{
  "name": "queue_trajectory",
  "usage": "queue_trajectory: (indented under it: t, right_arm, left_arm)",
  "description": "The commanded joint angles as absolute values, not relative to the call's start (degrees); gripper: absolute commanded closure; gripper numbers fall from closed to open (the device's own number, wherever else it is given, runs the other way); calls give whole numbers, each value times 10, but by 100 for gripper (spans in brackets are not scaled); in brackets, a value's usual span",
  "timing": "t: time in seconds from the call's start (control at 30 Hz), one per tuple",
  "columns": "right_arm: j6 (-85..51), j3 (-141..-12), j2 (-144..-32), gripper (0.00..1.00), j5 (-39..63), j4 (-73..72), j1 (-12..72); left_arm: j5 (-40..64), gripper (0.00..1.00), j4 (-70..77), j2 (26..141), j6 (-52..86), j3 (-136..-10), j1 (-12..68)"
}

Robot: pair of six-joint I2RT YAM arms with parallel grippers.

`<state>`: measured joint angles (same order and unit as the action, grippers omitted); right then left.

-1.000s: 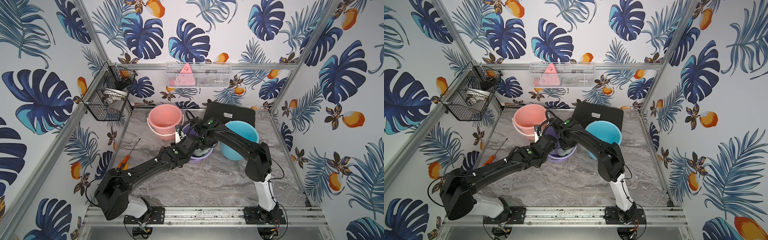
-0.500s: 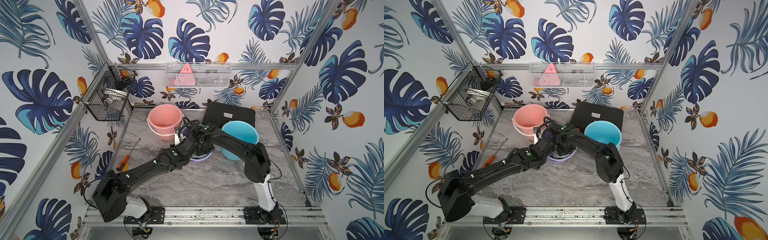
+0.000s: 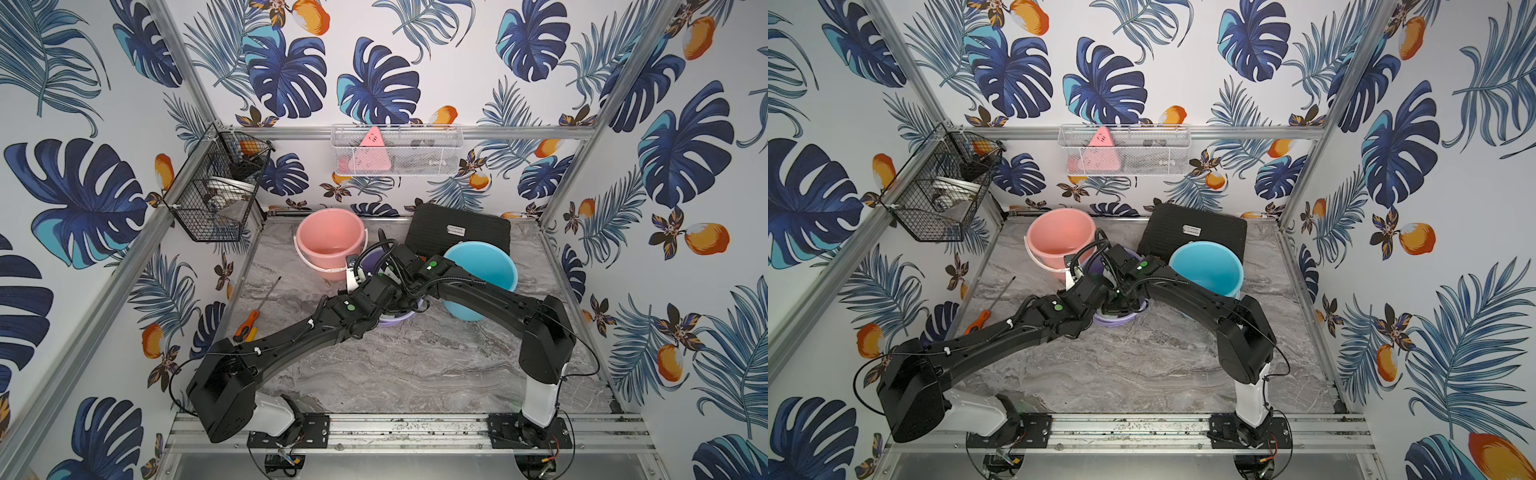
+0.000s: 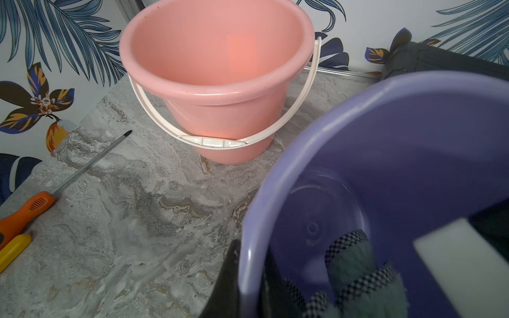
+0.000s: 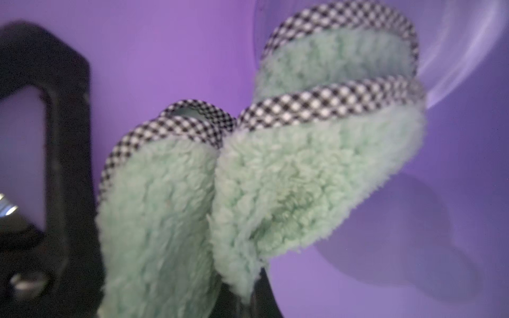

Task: Wipe the inside of the bucket with a cloth
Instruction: Wipe the dirt from the inside of the bucket.

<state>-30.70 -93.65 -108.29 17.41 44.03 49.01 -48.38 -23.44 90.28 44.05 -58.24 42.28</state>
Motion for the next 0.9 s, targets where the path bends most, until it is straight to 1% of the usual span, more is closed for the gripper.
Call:
queue_trajectory:
  t: [0.0,0.07,0.23,0.43,0.67,0.77,0.87]
  right_arm:
    - [-298,-938,-1078,100,198,459,496]
    - [-285,-947,-1082,100,152,508,494]
    - [-269,-948,-1073,100,64,573,472]
    - [-244,-968,-1054,100,-51,601,439]
    - [-214,-1061,-1104,100,-174,648,422]
    - [-203,-1070,-1106,100,-196,634,419]
    - [-207,-1076,-1116,100,-170,643,419]
  left_arm:
    - [-465,100,-264,910,438,-580,423]
    - [-462,100,-263,909,443,-576,423]
    - [-467,100,-281,904,450,-580,423]
    - [-454,100,-287,898,444,-596,423]
    - [-442,100,-286,887,454,-588,422]
    - [-439,100,-288,889,456,-586,423]
    - [-440,100,-292,892,457,-588,423]
